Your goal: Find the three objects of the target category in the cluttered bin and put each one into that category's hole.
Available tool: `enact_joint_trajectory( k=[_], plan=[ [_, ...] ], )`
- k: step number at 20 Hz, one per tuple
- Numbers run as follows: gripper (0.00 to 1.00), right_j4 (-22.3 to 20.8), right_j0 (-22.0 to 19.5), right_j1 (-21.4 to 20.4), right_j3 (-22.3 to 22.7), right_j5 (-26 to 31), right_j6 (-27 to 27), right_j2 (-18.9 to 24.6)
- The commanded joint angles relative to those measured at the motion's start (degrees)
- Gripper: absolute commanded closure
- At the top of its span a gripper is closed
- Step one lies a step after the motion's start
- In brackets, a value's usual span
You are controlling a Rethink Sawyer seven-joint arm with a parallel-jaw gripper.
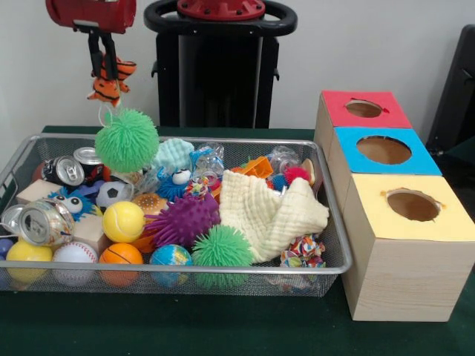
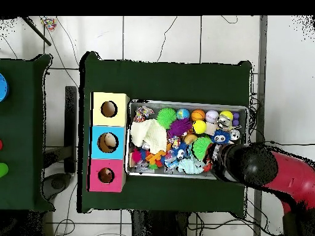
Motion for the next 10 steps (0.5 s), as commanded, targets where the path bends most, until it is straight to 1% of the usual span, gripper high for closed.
enact_joint_trajectory(
  k=[1, 8, 9, 10],
  plan=[
    [1.00, -1.98, 0.88, 2.55, -5.69, 7.10, -8.26, 3.77],
    [1.00, -3.03, 1.59, 2.52, -6.37, 5.89, -7.12, 2.59],
    [0.00, -3.24, 1.84, 2.45, -6.49, 5.86, -7.07, 2.26],
    [0.00, -3.20, 1.90, 2.43, -6.61, 5.63, -6.94, 2.28]
  ],
)
